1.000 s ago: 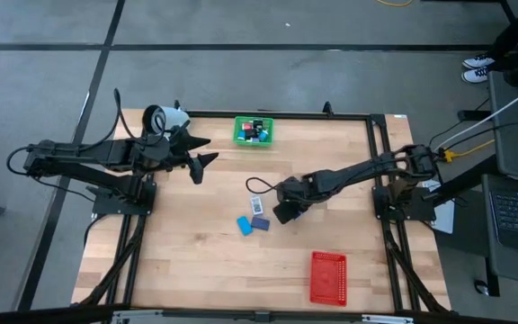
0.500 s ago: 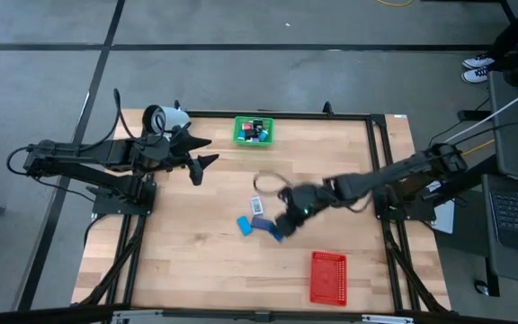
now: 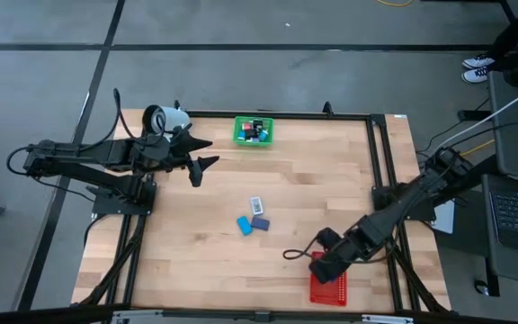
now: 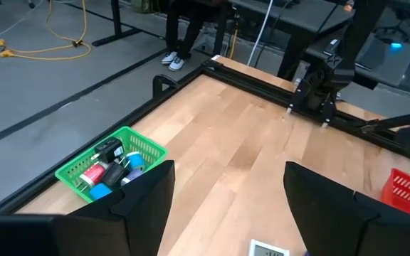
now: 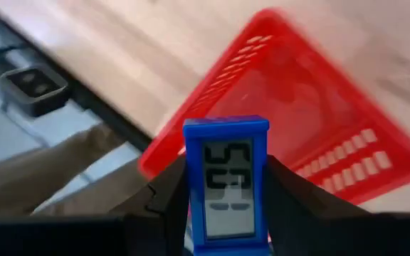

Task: Pick & Place Office items
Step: Put the blue digital timer into the red bin, then put the white digital timer into the red bin

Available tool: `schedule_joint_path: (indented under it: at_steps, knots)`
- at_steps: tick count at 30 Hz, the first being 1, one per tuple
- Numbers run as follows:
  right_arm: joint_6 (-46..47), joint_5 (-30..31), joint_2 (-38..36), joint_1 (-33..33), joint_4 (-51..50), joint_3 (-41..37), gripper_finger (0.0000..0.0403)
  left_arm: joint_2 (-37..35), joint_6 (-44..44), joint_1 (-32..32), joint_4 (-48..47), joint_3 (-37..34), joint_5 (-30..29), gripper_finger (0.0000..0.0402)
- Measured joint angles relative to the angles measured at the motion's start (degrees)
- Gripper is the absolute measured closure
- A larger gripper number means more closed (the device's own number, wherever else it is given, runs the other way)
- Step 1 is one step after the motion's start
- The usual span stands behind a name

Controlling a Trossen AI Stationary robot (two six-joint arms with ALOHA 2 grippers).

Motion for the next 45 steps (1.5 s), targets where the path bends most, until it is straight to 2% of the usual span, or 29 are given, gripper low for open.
schedule_joint_path:
  at_steps: [5,12,21,27,31,37,39,42,45]
  knots:
    - [1.3,1.0,1.0,1.1,-2.9,0.0,0.0263,0.0,0.6,0.0,0.0,0.0,0.0,0.0144]
    - [-2.5,1.0,2.9,0.1,-2.8,0.1,0.0257,0.0,0.6,0.0,0.0,0.0,-0.1,0.0144]
    - [-2.1,2.9,3.1,0.0,-2.8,0.1,0.0175,0.0,0.6,0.0,0.0,0.0,-0.2,0.0144]
    - [-1.1,5.0,3.1,0.0,-1.8,0.1,0.0160,0.0,0.5,0.0,0.0,0.0,-0.2,0.0144]
    - [1.7,14.3,2.8,-0.4,3.2,0.1,0.0159,0.0,0.1,0.0,0.0,0.0,-0.2,0.0144]
    - [3.5,39.5,2.4,-4.7,14.3,0.1,0.0158,0.0,-0.1,0.0,0.0,0.0,-0.2,0.0144]
    - [0.0,42.2,2.4,-7.3,18.8,0.1,0.0158,0.0,-0.1,0.0,0.0,0.0,-0.2,0.0144]
    - [-7.4,39.4,2.4,-11.9,23.1,0.1,0.0158,0.0,-0.1,0.0,0.0,0.0,-0.2,0.0144]
    - [-10.4,31.3,2.8,-17.5,22.8,0.1,0.0163,0.0,-0.1,0.0,0.0,0.0,-0.2,0.0144]
